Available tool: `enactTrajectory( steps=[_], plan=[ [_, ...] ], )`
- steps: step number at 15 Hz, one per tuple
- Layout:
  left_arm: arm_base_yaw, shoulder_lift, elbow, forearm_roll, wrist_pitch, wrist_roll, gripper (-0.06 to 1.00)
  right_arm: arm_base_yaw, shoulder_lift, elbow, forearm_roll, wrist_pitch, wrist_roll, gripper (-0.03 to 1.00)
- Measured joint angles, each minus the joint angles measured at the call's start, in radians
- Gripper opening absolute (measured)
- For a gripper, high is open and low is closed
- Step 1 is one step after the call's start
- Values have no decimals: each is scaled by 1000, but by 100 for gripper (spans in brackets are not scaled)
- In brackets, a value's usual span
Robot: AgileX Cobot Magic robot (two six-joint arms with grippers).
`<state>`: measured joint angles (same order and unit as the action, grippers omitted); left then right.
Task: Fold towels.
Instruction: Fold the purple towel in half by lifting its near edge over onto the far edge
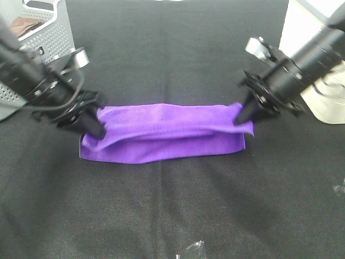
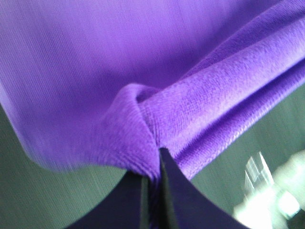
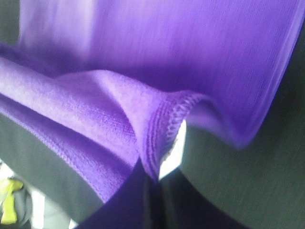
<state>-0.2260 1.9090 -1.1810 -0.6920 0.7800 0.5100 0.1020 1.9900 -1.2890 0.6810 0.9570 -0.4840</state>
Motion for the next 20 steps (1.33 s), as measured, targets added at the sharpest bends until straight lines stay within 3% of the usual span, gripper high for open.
enactTrajectory(
  steps=[4, 7, 15, 20],
  plan=[
    [0, 153, -216, 54, 2, -21, 0, 0, 161, -253, -15, 18, 12, 0],
    [9, 235, -341, 95, 10, -55, 0, 0, 230, -325, -56, 19, 57, 0],
    [28, 285, -366, 112, -42, -38, 0, -12, 279, -365, -9, -24, 163, 0],
    [28, 336, -419, 112, -76, -25, 0, -13, 315, -378, 1, -75, 166, 2]
  ],
)
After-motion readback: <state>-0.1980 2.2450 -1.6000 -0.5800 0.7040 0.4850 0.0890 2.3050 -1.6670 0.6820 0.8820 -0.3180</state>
